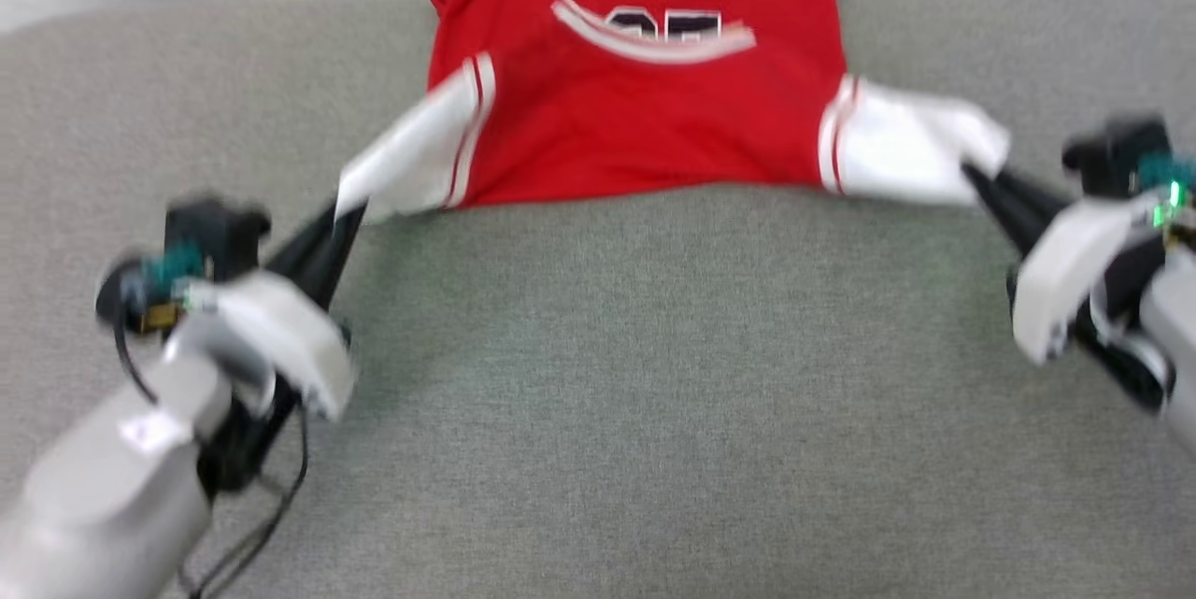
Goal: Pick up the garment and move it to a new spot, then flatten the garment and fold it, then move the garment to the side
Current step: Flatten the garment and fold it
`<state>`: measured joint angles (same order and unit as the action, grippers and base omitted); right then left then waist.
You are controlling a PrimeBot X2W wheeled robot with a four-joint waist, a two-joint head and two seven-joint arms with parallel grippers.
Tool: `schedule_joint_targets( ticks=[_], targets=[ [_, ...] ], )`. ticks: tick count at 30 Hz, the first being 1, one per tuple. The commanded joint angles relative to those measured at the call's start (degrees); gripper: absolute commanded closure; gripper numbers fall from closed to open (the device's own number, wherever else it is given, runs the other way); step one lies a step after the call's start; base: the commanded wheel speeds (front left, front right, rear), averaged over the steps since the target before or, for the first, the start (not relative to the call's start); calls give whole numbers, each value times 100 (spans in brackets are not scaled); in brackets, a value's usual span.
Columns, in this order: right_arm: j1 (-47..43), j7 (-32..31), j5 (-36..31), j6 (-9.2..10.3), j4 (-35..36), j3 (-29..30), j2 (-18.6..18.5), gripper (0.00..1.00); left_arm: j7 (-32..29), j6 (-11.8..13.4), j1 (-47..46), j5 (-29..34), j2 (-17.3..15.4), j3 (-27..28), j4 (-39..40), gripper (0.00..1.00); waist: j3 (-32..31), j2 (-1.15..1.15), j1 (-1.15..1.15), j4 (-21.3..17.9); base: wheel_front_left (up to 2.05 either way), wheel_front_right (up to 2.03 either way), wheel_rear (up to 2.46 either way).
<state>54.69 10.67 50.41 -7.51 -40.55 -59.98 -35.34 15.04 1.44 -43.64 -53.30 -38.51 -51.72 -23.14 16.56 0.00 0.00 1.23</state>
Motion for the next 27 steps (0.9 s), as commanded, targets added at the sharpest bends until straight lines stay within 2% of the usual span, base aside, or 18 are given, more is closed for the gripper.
schedule_joint_targets(
  ticks=[1,6,12,17,27],
  targets=[
    [-289,71,78,4,65,-38,-69,100,16,114,350,-2,-106,79,112,100,-246,0,0,5,0,0,0],
    [-1179,181,322,4,179,-70,-282,100,17,345,1498,-105,-258,240,395,100,-646,0,0,-14,0,0,0],
    [-2169,329,413,4,279,126,-513,100,17,590,2668,-304,-168,909,699,100,-1044,0,0,32,0,0,0],
    [-3026,382,457,4,471,337,-600,100,17,737,3596,-168,-201,1268,900,100,-1361,0,0,-12,0,0,0],
    [-4304,-195,572,5,1151,587,-1017,100,17,1009,4906,-184,-326,1435,1221,100,-1714,0,0,-46,0,0,0]
  ],
)
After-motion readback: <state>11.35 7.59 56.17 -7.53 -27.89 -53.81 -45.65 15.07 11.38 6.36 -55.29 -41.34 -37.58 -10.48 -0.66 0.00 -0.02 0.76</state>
